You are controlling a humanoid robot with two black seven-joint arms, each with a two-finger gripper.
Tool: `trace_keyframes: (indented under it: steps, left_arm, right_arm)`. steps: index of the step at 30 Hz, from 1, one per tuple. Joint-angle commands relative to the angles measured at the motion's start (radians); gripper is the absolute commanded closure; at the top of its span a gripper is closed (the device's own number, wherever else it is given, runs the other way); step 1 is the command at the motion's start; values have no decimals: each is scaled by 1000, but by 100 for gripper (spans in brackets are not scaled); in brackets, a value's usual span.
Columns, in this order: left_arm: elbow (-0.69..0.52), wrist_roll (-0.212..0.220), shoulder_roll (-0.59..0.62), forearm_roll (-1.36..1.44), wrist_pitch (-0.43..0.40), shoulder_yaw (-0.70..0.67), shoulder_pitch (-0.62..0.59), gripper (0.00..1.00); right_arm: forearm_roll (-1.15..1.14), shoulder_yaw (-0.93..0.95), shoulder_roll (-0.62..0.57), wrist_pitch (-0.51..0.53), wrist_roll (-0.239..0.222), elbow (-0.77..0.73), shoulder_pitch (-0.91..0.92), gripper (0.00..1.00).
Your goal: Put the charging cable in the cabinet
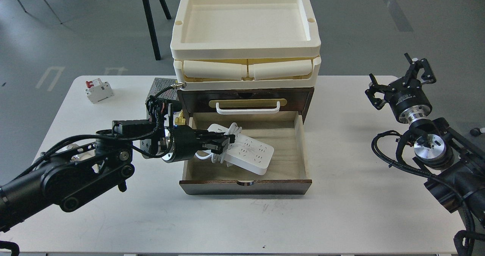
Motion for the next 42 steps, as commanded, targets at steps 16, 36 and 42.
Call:
trace_keyframes:
  steps: [16, 36, 42]
  left_arm:
    - [-99, -424, 205, -731, -38, -353, 85, 14]
    - [574, -358, 192, -1597, -69, -462, 137, 0]
    - [721, -243, 63, -1638, -69, -470, 125, 0]
  right_arm:
    - [0, 2, 0, -9, -2, -2, 3, 0]
    - [11, 20, 0, -11, -51, -6, 17, 0]
    - [16, 35, 0, -8, -49, -6, 15, 0]
